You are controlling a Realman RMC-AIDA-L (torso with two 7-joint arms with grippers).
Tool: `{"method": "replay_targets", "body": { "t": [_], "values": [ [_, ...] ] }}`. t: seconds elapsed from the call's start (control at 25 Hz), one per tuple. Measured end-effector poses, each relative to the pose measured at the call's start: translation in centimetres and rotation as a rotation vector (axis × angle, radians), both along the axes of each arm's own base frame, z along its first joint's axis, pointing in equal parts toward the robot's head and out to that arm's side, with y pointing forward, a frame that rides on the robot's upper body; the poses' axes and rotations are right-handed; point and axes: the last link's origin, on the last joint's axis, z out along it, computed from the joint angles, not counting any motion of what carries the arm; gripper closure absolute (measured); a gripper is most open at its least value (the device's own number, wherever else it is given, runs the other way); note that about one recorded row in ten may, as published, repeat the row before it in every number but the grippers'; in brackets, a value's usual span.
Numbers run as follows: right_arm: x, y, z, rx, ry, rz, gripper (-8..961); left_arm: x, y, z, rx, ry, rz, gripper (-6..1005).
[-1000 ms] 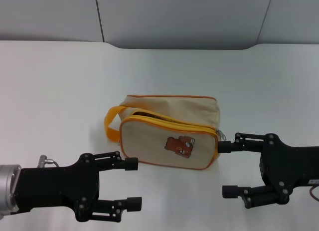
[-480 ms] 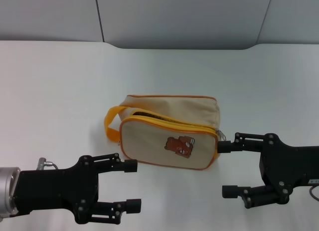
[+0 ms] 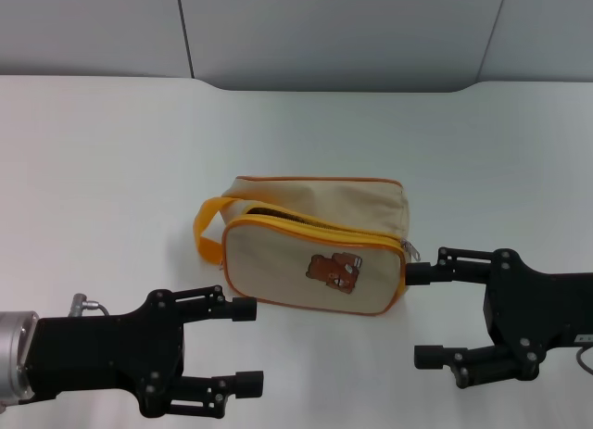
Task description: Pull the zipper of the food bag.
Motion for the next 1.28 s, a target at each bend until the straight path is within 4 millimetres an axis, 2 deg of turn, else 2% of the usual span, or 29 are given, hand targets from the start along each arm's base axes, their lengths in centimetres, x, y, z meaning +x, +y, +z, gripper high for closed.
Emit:
{"method": "replay_targets", "body": {
  "t": [1.28],
  "values": [
    [0.06, -0.06, 0.00, 0.000, 0.000, -0.002, 133, -0.24, -0.39, -0.06, 0.003, -0.002, 0.000, 177]
  ]
}}
